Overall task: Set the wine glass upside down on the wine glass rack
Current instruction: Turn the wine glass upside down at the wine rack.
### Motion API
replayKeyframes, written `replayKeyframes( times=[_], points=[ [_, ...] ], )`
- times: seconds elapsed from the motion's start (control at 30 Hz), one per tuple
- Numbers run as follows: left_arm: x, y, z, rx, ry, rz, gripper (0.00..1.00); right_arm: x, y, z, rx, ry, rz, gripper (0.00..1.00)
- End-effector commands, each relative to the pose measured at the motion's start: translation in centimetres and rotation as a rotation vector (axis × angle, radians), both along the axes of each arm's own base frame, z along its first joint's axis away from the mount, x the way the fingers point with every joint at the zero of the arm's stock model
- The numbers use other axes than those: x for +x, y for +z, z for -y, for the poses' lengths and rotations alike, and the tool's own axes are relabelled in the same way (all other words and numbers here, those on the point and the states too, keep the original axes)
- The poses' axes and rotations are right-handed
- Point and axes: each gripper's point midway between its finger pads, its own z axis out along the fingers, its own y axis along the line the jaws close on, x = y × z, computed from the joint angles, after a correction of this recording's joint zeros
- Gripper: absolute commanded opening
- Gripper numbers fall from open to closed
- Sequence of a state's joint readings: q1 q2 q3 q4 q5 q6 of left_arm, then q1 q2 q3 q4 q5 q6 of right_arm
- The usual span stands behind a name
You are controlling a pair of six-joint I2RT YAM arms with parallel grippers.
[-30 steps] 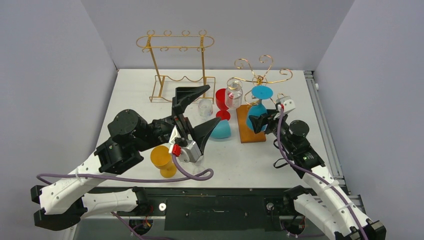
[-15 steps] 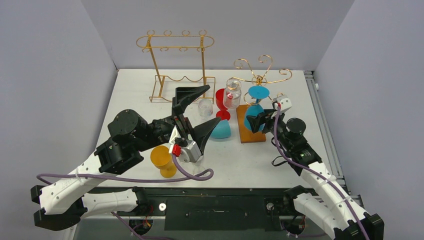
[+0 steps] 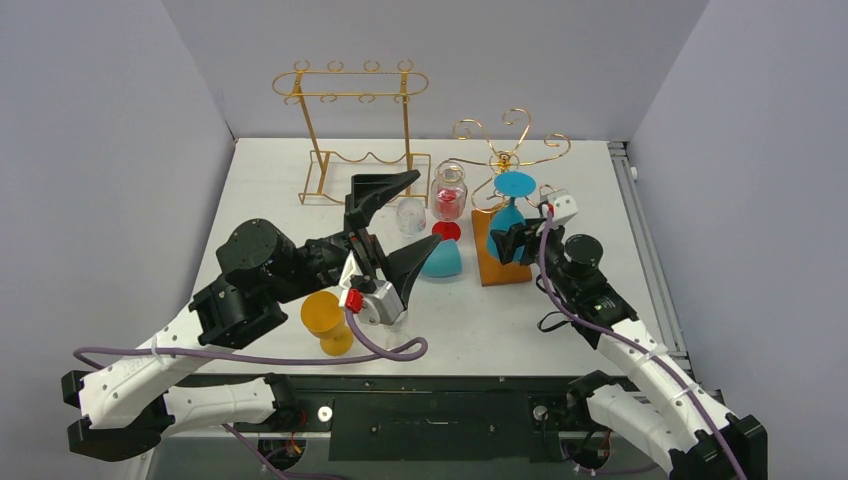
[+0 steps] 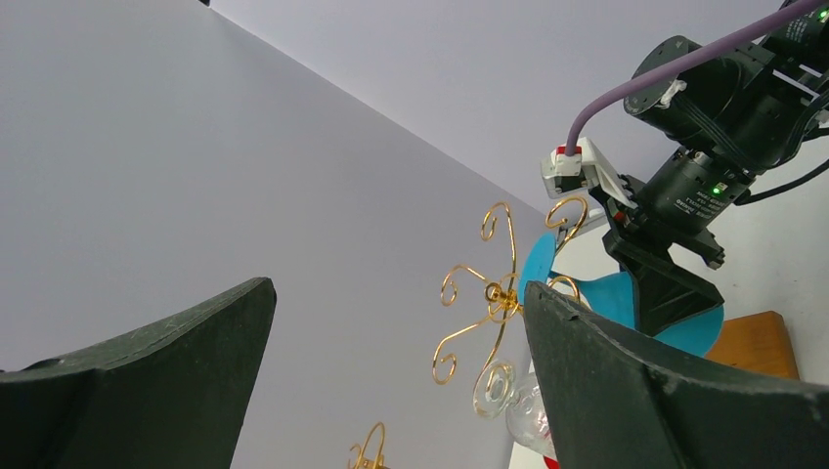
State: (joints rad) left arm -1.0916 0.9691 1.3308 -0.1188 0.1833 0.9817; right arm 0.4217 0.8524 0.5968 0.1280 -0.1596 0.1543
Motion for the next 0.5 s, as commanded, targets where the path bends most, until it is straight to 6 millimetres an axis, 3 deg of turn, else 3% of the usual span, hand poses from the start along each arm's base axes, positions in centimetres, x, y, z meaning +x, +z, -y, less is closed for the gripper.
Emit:
replayKeyframes(
  times=[0.0, 0.17, 0.47],
  points=[
    [0.16, 1.1, -0.66, -0.04, 0.024, 0.017, 0.96, 0.8, 4.42, 1.18, 0.064, -0.092, 0.123, 0.45],
    [0.36, 0.53, -0.4, -0.032, 0.025, 0.004, 0.96, 0.56, 5.38, 1.4, 0.091, -0.097, 0.148, 0.46],
    [0.44, 0.67, -0.58, -0.036, 0.032, -0.002, 0.96, 0.26, 4.7, 1.65, 0.11, -0.084, 0.138, 0.46]
  ],
)
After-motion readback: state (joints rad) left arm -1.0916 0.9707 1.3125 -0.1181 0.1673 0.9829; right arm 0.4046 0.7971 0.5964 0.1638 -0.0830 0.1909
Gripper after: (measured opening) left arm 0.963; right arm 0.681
